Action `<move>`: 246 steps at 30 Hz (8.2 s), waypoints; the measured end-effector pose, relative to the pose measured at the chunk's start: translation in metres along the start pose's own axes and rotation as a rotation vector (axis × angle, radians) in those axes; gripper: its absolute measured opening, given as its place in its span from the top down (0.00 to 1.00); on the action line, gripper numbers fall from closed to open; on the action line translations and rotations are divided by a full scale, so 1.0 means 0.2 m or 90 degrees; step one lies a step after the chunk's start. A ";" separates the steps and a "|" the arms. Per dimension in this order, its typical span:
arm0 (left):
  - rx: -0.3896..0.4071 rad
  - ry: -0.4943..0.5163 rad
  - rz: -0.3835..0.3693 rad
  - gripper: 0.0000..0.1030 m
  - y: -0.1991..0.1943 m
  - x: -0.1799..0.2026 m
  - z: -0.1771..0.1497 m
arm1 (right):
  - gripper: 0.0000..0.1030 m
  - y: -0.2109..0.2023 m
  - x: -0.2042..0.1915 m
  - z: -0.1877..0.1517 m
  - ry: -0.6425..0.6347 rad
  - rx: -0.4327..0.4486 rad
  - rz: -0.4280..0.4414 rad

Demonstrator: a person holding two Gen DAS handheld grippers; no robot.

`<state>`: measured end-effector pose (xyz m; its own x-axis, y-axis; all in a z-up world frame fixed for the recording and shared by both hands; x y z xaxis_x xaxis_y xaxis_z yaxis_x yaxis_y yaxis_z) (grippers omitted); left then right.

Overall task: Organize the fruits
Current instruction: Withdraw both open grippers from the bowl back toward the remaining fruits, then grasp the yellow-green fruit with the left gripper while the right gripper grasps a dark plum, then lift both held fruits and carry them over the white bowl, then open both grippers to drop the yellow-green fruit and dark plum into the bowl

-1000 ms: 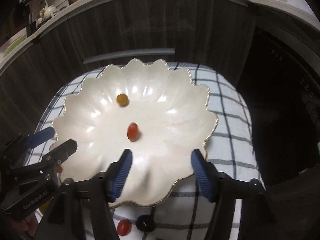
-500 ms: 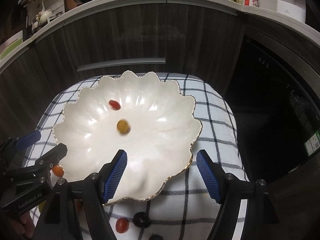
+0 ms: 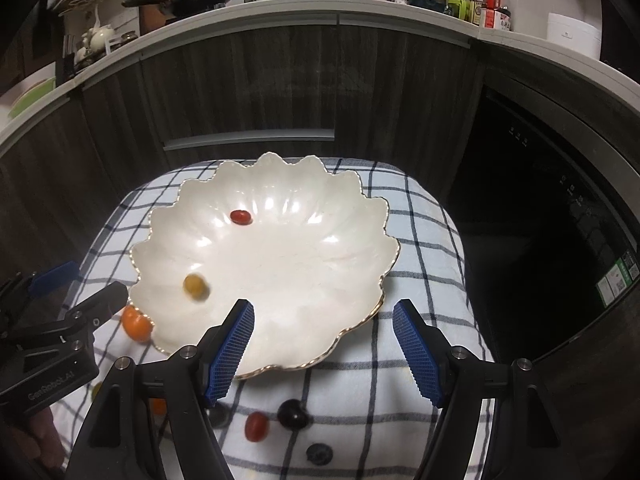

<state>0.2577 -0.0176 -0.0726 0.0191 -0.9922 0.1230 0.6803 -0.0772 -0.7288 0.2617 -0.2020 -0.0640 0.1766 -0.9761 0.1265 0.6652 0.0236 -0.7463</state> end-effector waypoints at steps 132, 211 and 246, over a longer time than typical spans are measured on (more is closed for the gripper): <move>-0.078 0.031 -0.022 0.54 0.11 -0.19 -0.62 | 0.74 0.17 -0.63 -0.43 -0.253 -0.025 0.047; 0.077 -0.002 -0.023 0.54 -0.09 0.12 0.02 | 0.74 -0.18 -0.16 0.14 -0.069 0.142 -0.019; -0.017 -0.005 0.018 0.54 0.40 0.14 0.17 | 0.74 0.31 0.08 0.23 0.026 0.049 -0.026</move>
<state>0.3373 -0.0490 -0.1040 0.0444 -0.9933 0.1071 0.6595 -0.0514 -0.7500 0.3398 -0.2055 -0.0786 0.1189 -0.9847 0.1276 0.7253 -0.0016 -0.6884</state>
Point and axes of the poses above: each gripper's, at about its wrist camera, not at the fingertips, and y roughly the way its jaws point, x to its right, z to its top, the point moved 1 cm from there along y, roughly the way its jaws point, and after that the axes turned 10 degrees about -y, right-handed, at the moved point
